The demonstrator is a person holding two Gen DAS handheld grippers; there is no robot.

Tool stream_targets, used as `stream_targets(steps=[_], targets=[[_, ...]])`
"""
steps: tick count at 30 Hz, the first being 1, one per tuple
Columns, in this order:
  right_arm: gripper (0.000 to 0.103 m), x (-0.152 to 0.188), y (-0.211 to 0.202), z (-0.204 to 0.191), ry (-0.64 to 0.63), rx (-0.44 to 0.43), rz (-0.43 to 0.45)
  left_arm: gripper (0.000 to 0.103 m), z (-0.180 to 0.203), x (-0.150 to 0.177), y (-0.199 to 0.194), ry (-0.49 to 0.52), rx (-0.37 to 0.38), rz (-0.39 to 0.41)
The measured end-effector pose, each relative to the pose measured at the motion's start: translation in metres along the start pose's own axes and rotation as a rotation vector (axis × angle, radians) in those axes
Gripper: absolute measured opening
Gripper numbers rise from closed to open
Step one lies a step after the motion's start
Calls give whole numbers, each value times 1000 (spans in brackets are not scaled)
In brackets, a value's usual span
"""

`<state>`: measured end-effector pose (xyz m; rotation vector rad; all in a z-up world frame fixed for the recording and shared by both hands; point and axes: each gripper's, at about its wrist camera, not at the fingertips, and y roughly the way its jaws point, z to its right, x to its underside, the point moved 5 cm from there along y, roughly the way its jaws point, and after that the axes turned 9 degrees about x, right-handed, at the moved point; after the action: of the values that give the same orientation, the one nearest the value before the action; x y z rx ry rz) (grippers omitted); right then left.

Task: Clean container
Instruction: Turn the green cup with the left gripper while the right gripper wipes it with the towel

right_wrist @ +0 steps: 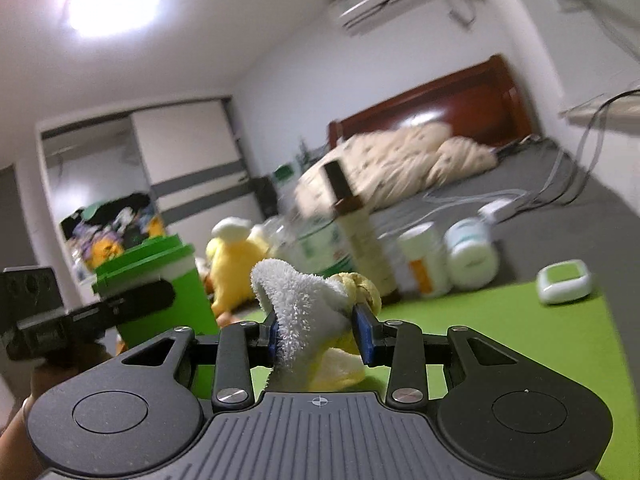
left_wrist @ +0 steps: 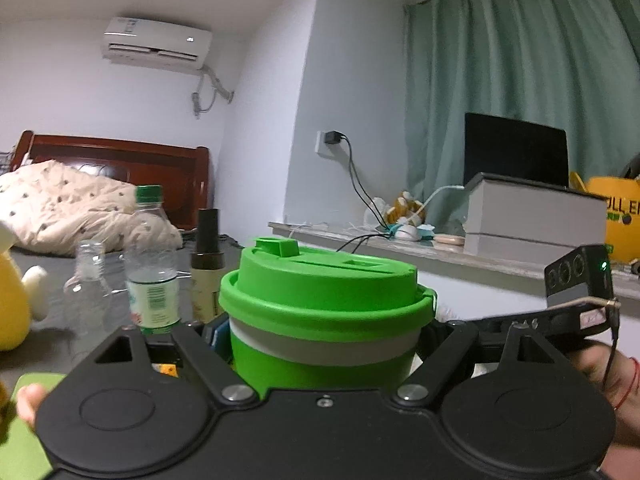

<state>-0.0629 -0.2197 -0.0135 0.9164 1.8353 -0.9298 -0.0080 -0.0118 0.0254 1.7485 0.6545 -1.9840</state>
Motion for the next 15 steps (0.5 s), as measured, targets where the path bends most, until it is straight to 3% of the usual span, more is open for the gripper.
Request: stream_targets(steps=[5, 15], targets=[[37, -9, -13, 12, 20, 45, 39, 81, -5, 5, 9, -15, -4, -31], [37, -7, -21, 5, 11, 24, 26, 82, -13, 11, -13, -4, -25, -64]])
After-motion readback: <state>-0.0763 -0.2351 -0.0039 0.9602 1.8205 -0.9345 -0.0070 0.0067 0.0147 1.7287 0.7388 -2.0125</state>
